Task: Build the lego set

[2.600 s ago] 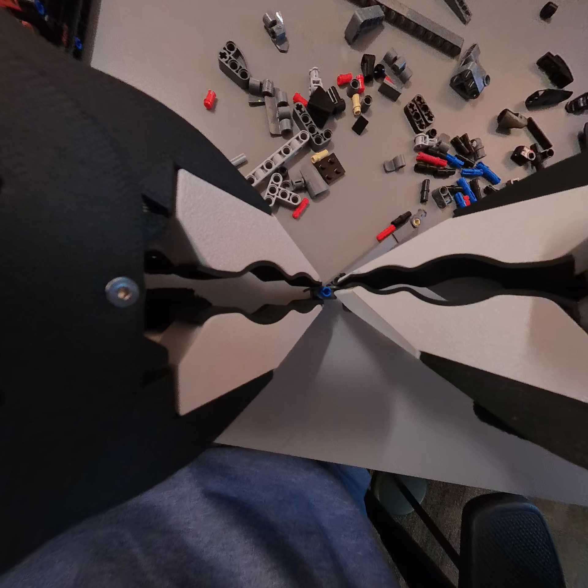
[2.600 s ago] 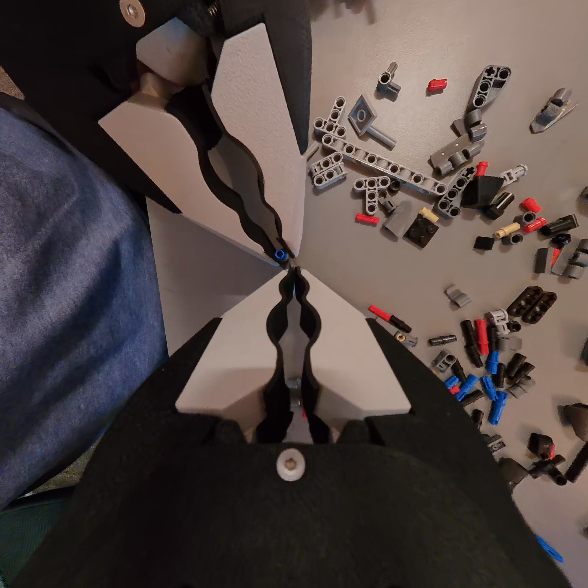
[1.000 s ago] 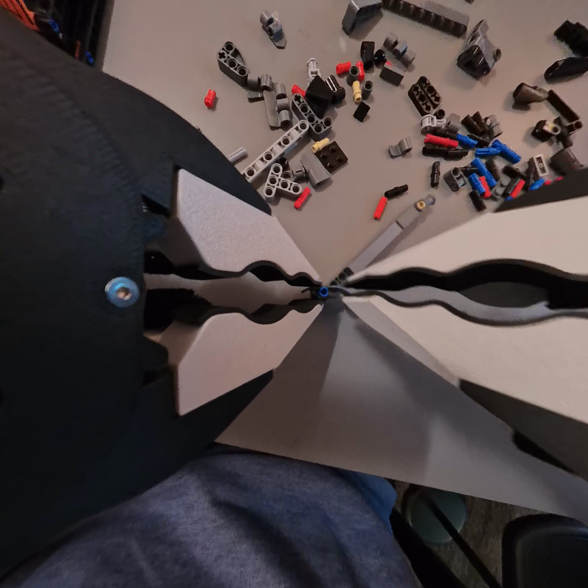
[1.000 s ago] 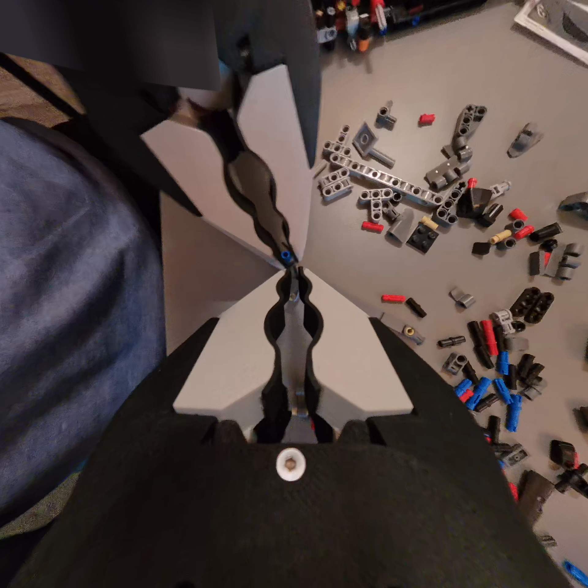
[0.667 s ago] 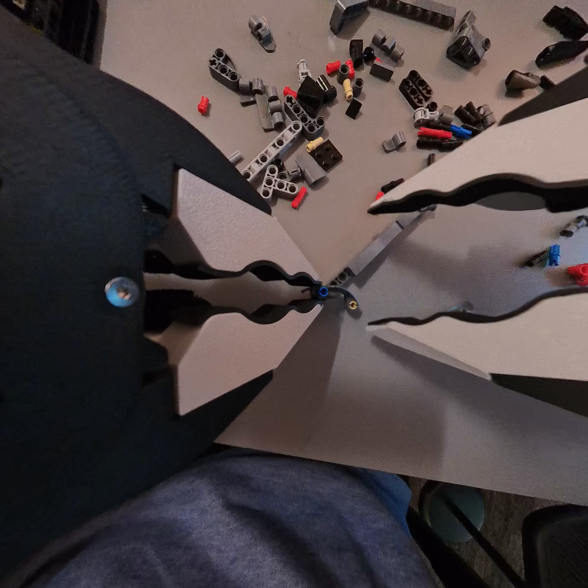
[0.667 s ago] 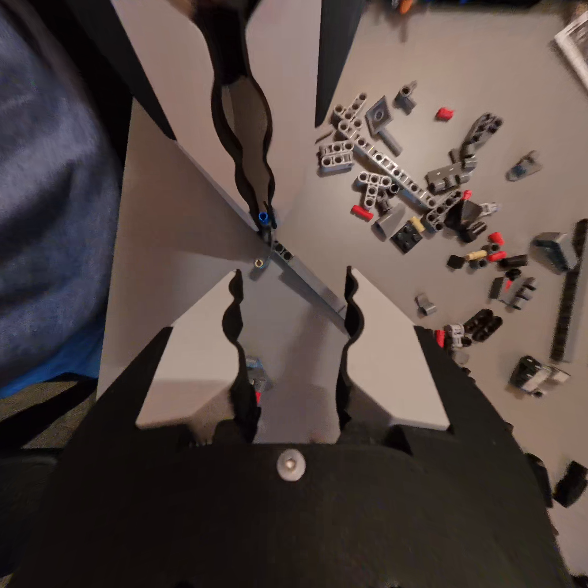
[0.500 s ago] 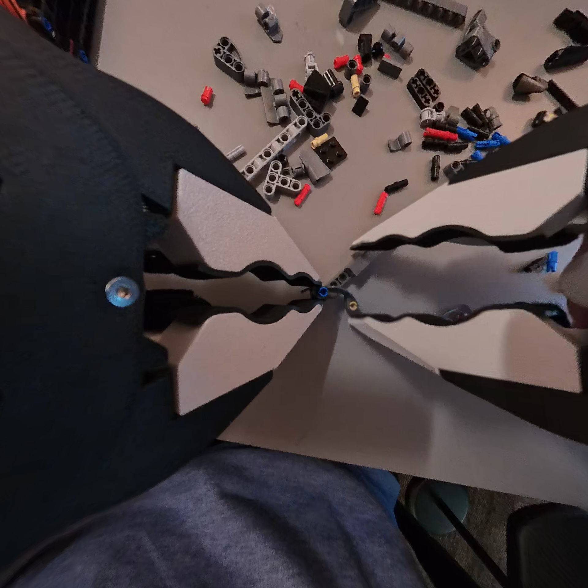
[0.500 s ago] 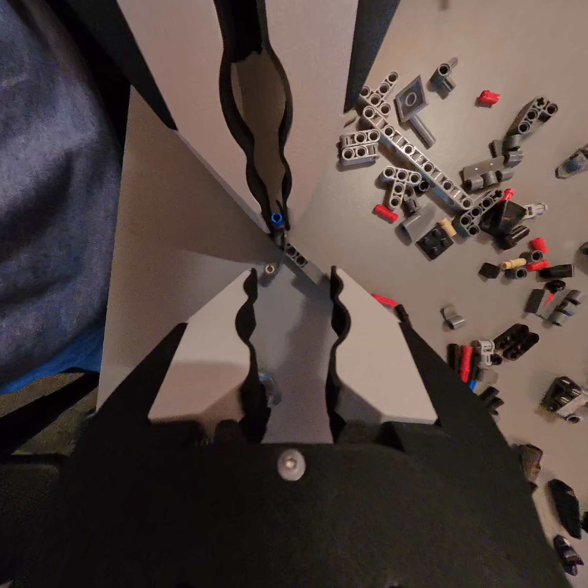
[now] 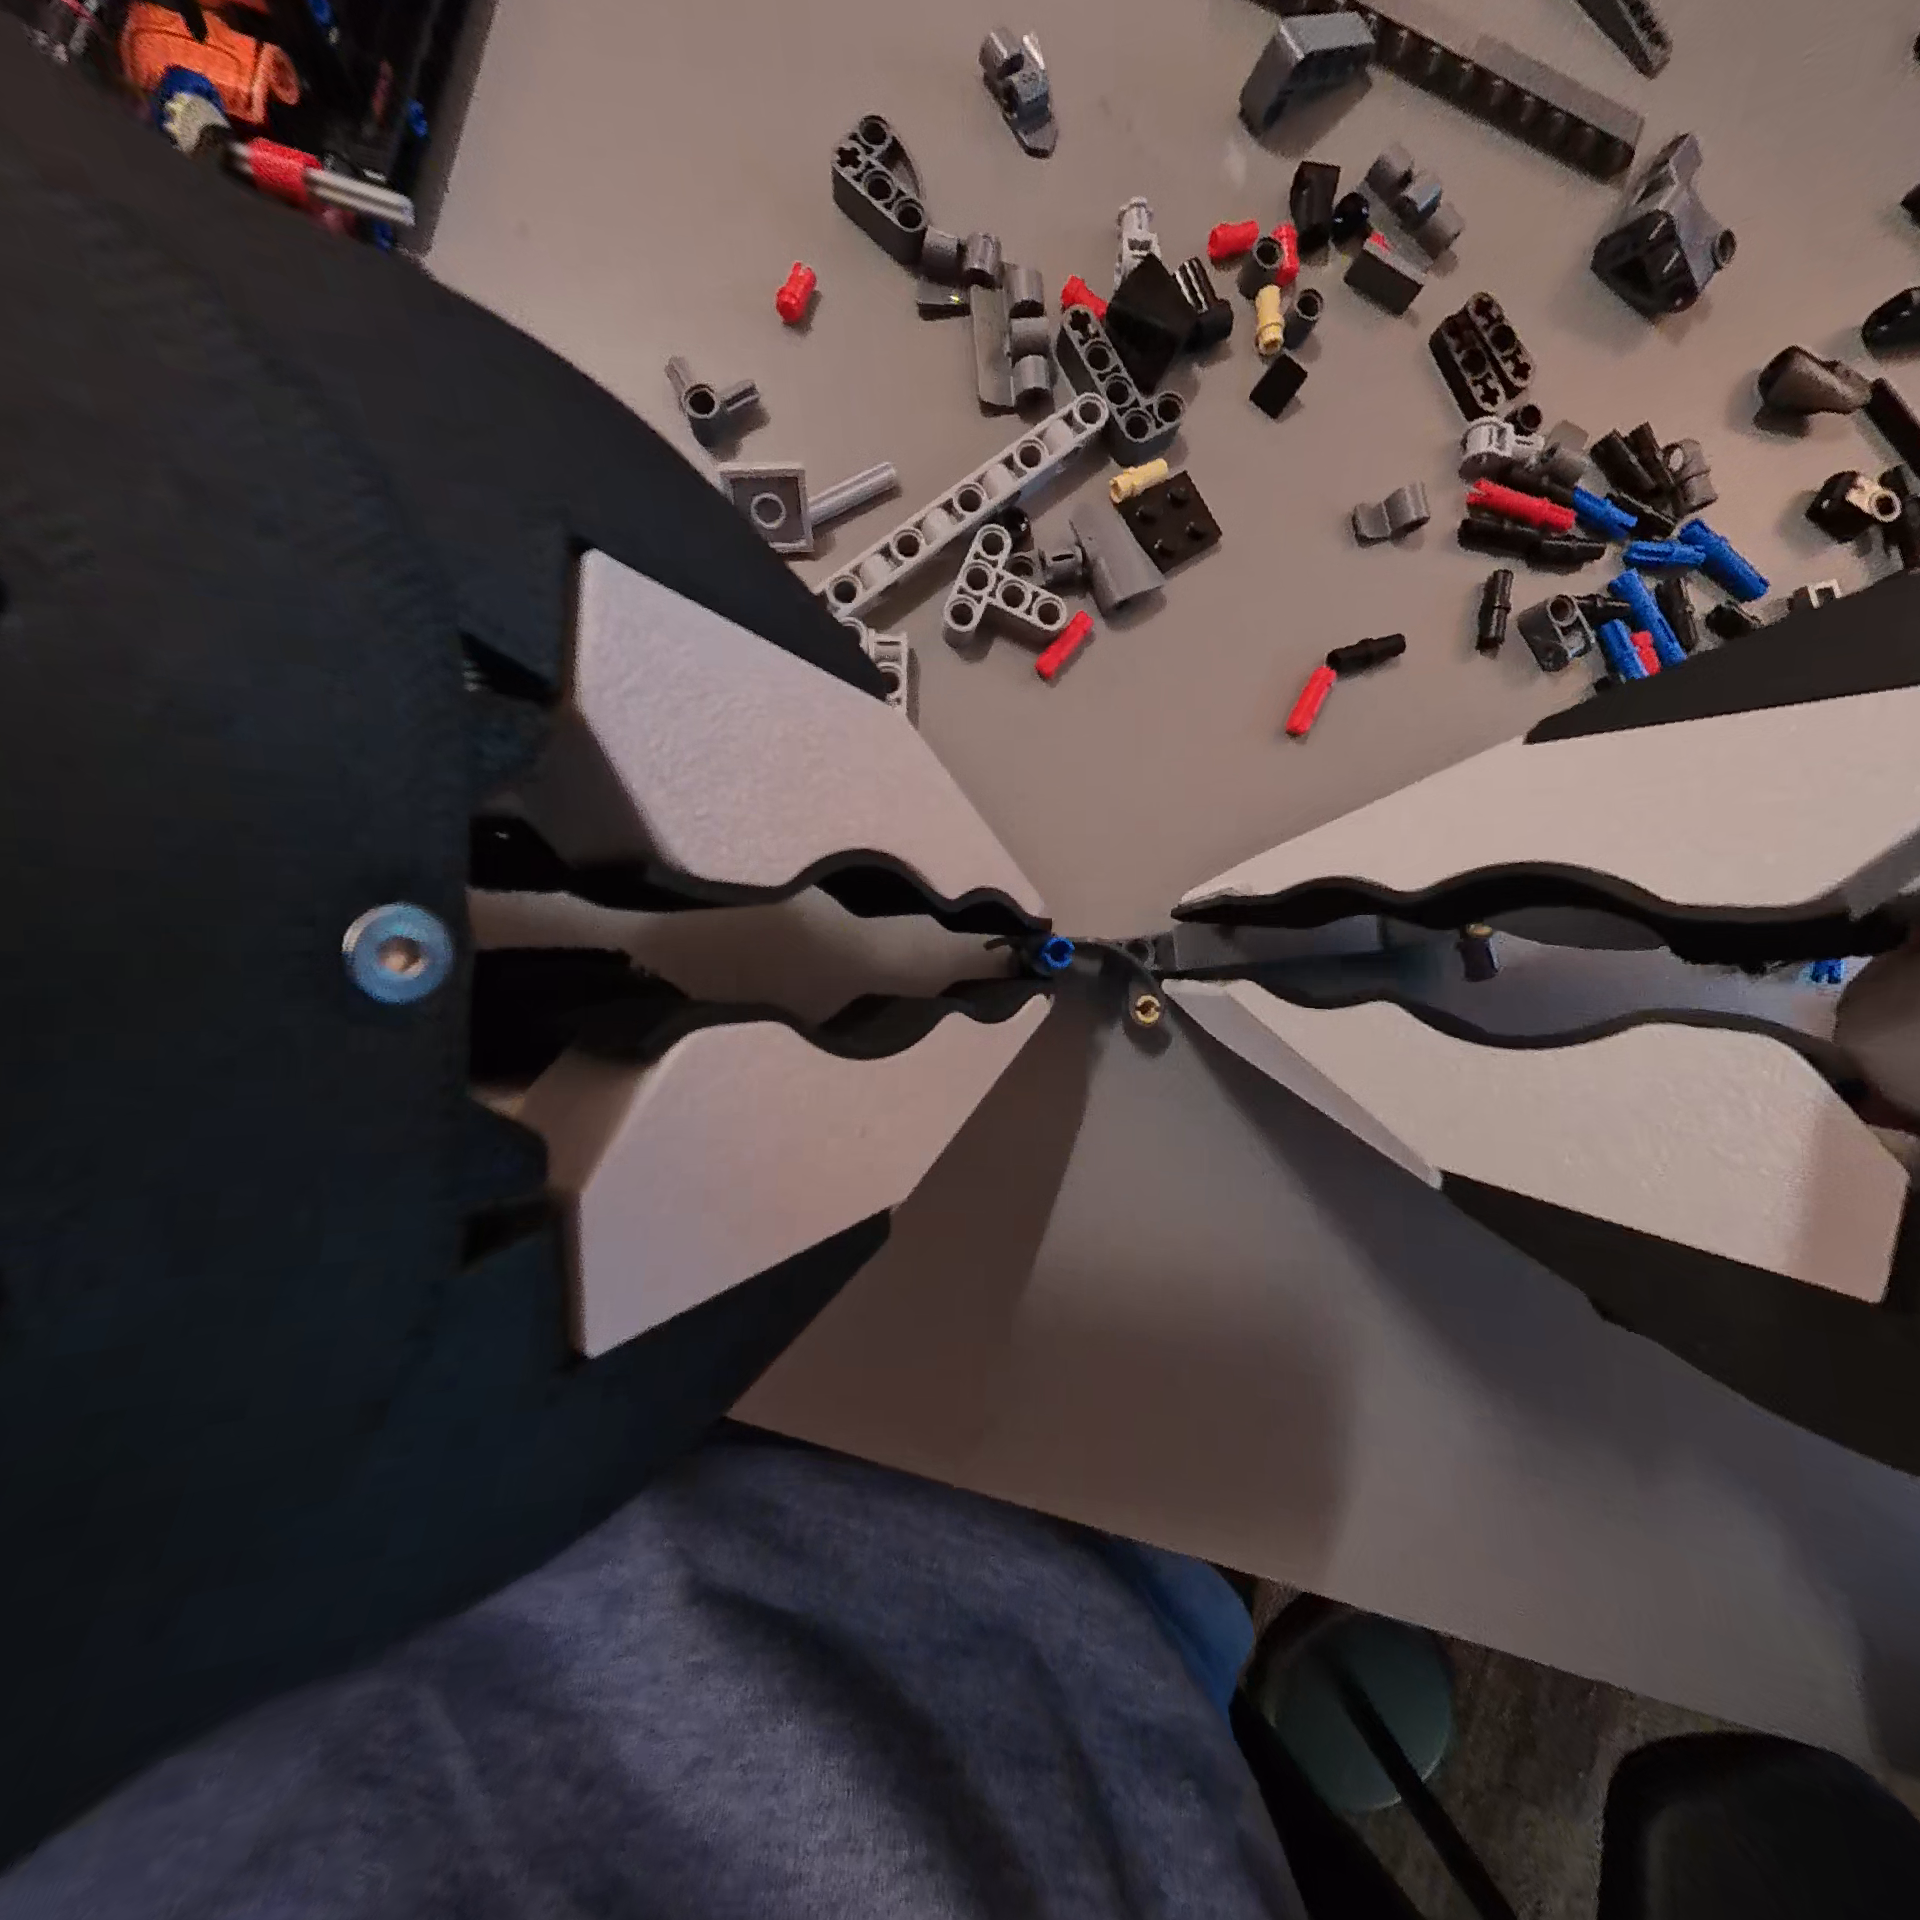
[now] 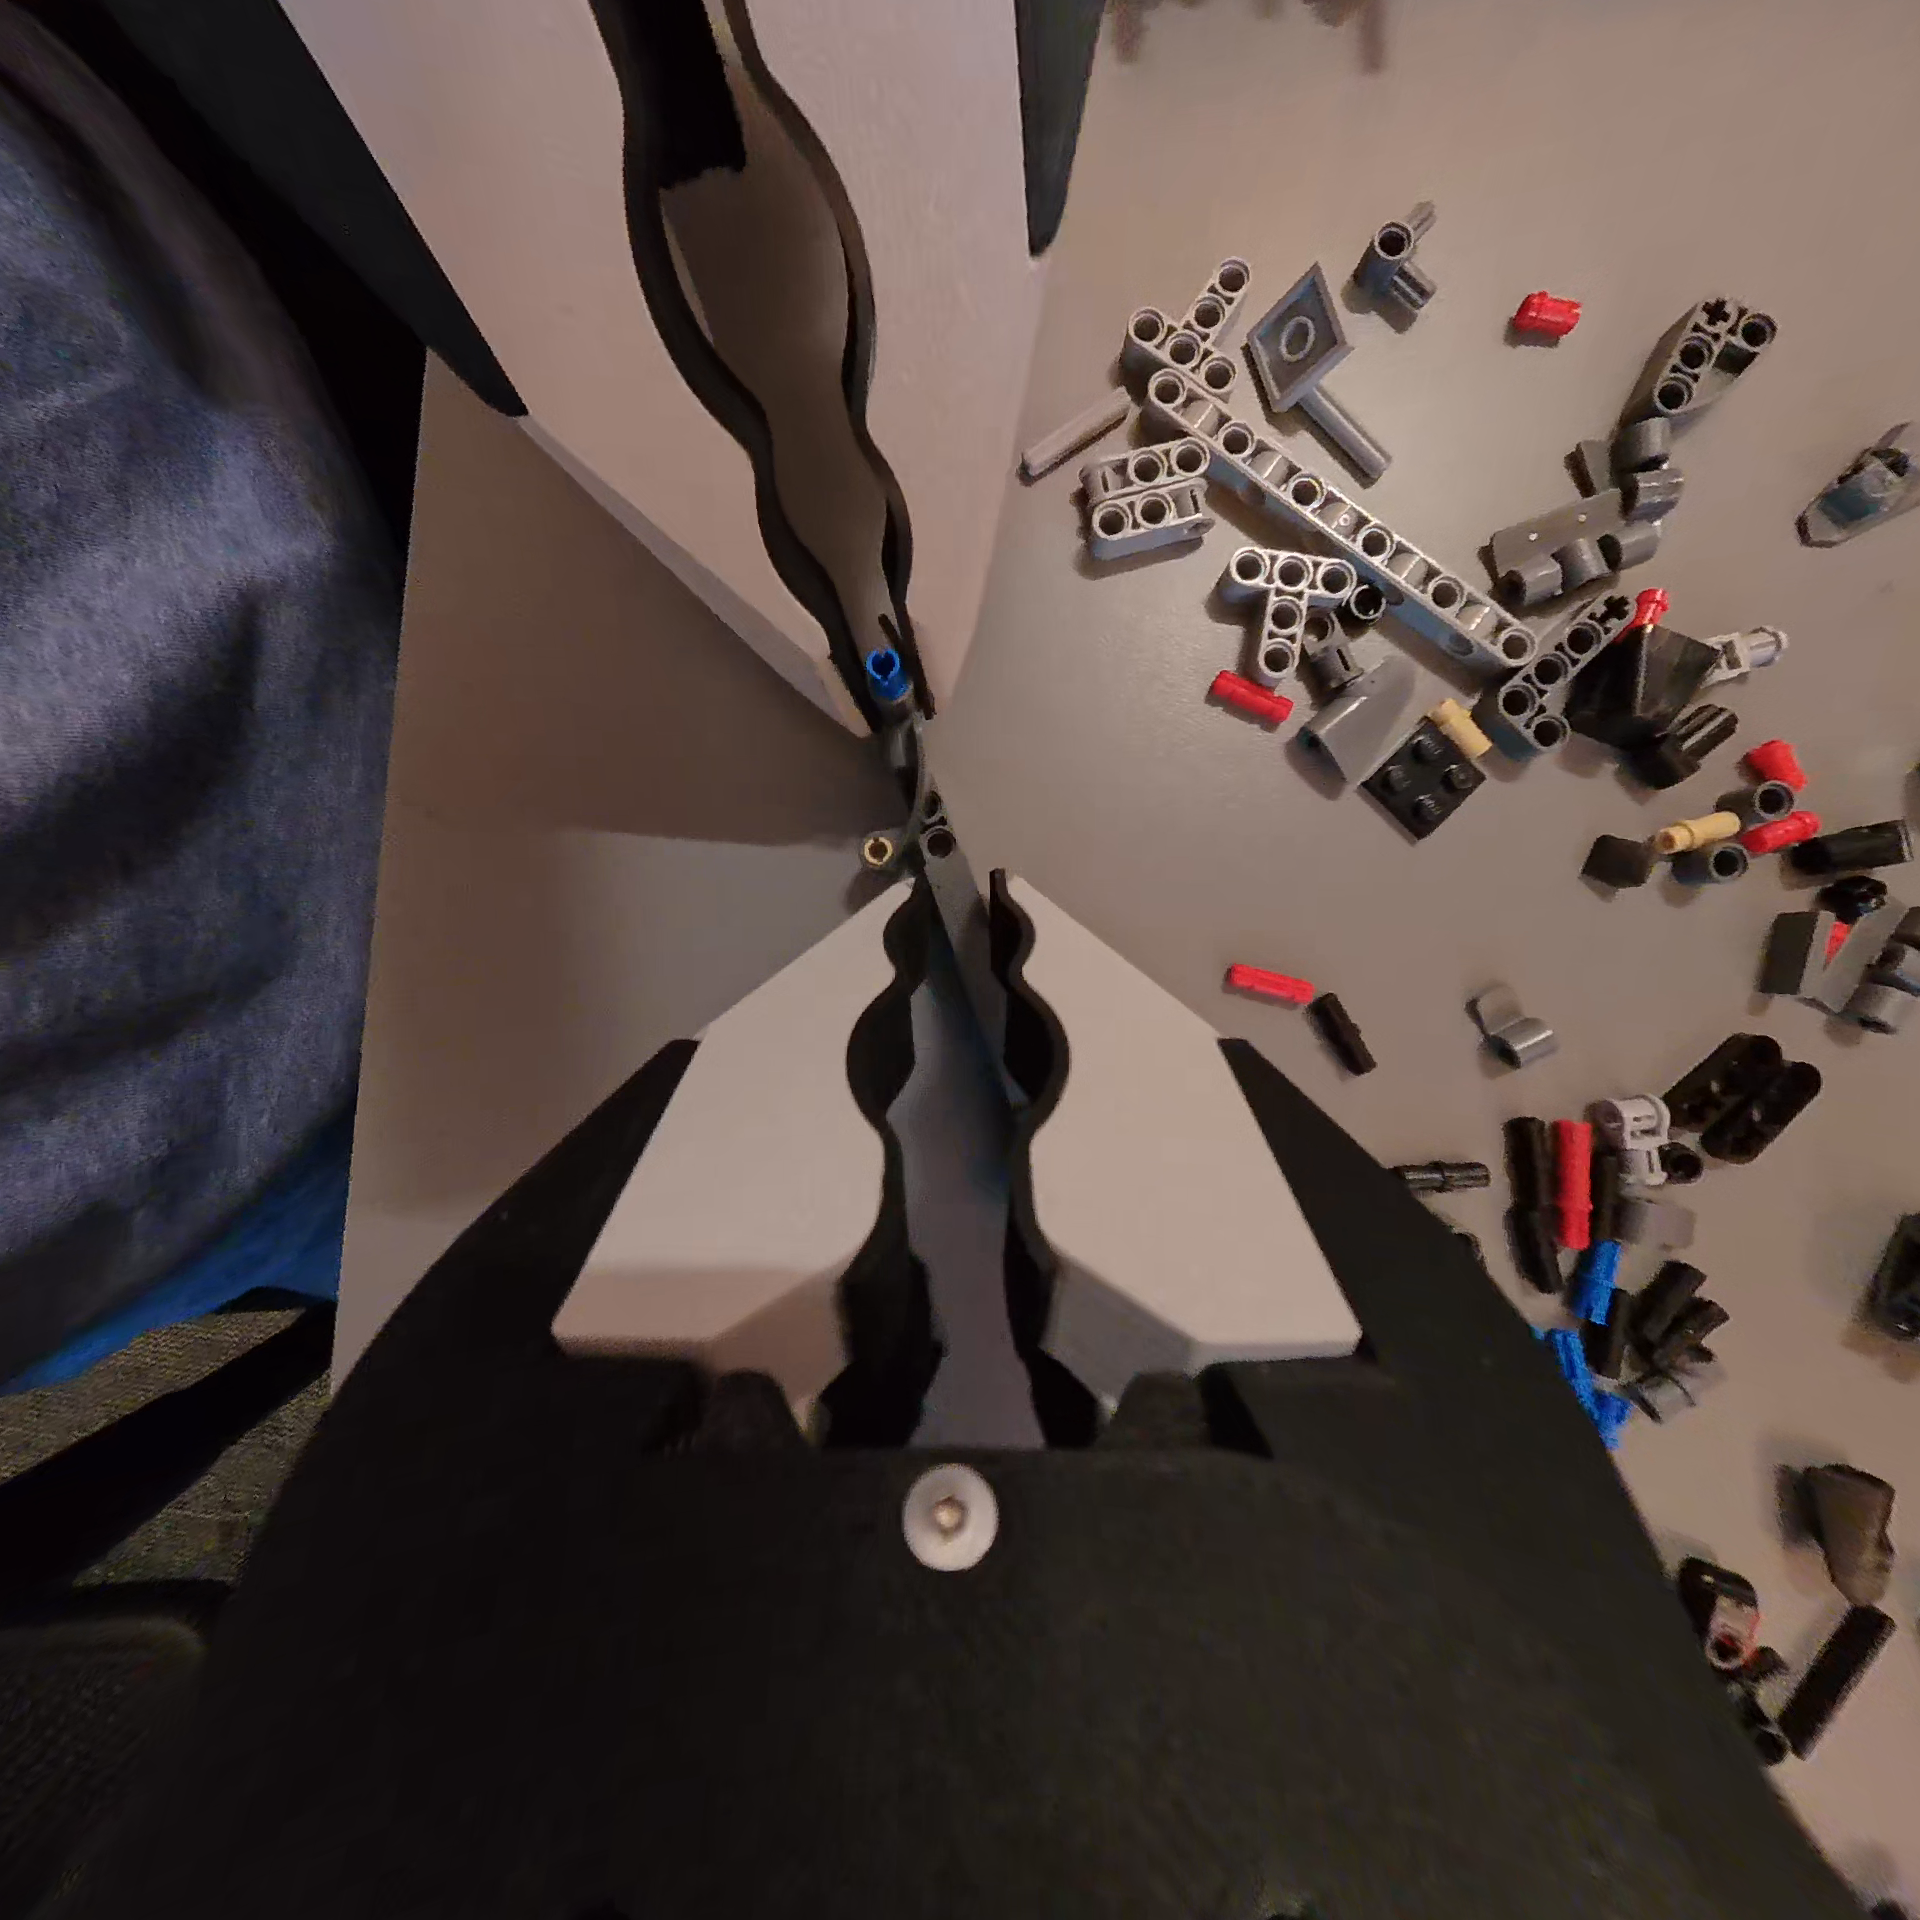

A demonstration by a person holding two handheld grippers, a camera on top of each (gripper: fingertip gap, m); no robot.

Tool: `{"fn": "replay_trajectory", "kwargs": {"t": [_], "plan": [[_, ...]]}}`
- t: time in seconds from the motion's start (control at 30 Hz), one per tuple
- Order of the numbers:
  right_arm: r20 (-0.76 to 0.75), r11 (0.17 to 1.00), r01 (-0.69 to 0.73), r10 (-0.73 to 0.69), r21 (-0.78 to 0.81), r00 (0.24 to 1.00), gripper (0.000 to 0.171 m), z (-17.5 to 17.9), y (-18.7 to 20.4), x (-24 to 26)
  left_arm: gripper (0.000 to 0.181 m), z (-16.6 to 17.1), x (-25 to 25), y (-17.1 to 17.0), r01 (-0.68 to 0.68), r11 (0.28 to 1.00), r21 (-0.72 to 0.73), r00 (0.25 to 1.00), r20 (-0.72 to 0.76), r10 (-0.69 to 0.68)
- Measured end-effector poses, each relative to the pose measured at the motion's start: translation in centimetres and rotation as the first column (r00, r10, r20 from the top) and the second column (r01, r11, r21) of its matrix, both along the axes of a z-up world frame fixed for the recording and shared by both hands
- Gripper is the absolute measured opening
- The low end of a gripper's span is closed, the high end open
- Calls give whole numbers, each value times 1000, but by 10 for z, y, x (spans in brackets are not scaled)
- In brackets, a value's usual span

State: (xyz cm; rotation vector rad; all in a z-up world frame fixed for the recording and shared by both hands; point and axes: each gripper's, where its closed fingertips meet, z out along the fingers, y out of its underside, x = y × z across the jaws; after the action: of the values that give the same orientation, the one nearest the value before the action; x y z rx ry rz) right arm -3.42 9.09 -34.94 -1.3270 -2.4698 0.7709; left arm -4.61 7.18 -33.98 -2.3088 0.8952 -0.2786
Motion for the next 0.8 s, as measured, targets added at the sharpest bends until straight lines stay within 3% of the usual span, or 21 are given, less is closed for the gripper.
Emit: {"fn": "replay_trajectory", "kwargs": {"t": [0.13,0.33,0.47,0.63,0.8], "plan": [[-2,1000,15,-15,-2,1000,11,-2,-1,-1,5,0,-2,0,-3,1000,-1,1000,11,3],[-32,999,33,-33,-9,999,30,8,4,0,6,0,-6,-1,-7,1000,4,1000,4,7],[-42,999,34,-34,-16,999,38,14,11,6,19,3,-7,-1,-12,1000,16,1000,7,12],[-29,1000,14,-14,18,999,39,8,15,10,34,6,-6,-4,-17,1000,18,1000,20,17],[-19,1000,-8,8,18,1000,32,3,11,8,33,-2,-7,-2,-42,999,10,999,5,42]]}}
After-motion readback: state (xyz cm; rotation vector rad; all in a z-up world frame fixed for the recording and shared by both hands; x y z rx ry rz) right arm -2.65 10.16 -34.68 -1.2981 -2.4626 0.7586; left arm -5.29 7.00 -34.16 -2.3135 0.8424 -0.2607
